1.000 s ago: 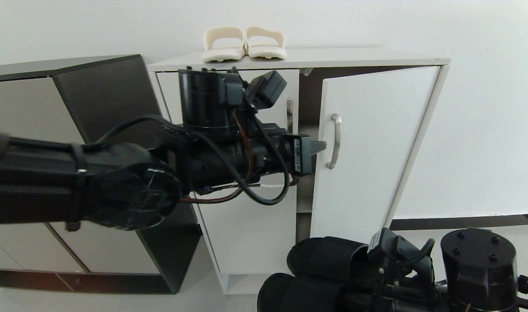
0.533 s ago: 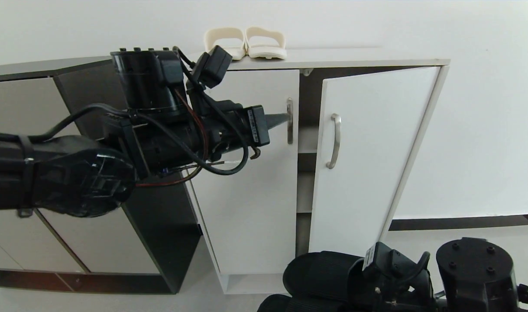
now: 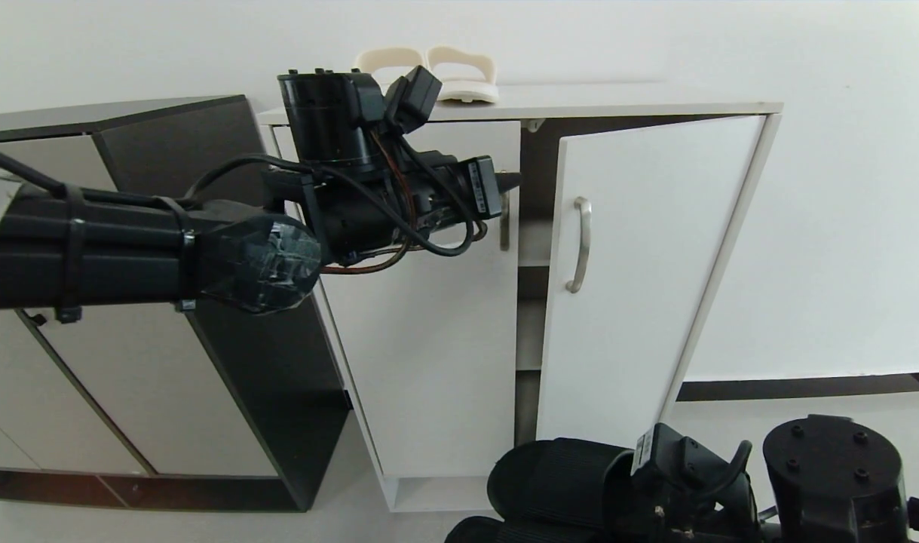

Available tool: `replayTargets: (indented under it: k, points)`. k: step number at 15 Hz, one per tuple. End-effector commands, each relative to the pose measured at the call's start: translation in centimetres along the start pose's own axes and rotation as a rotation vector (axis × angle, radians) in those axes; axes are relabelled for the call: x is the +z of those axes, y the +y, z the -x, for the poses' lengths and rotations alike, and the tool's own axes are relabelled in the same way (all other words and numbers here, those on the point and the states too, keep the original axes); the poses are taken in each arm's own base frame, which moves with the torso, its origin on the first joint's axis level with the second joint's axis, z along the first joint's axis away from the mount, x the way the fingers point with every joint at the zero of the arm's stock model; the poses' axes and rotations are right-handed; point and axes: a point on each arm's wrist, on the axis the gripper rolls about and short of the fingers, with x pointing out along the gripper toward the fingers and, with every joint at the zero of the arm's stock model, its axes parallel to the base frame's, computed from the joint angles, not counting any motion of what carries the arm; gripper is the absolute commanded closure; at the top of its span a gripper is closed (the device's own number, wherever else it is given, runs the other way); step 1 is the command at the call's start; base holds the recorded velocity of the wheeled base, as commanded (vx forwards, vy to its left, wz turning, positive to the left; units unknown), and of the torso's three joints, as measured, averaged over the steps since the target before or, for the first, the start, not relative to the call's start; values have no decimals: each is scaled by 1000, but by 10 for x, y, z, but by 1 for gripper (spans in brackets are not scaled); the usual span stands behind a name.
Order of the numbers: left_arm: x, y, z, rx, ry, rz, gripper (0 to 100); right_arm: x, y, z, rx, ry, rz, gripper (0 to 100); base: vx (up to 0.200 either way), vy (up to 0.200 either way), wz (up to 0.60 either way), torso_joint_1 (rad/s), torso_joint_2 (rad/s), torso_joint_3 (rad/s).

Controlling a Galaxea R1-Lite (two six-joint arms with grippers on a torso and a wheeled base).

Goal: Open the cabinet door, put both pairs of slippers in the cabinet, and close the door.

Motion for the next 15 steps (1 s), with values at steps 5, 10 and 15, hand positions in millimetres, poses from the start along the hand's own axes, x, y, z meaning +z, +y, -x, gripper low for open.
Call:
replayTargets:
  k: [5,10,15]
  points:
    - [-13,-1,-23,-46,44,7,100,0,1,-1,6,2,3,100,0,0,0,0,0,0]
    - [-16,-5,-34,-76,60,8,100,-3,11,-3,43,17,18,100,0,0,0,0,0,0]
    - [-18,-4,-39,-80,58,4,100,-6,10,-8,43,38,14,100,-40,0,0,0,1,1]
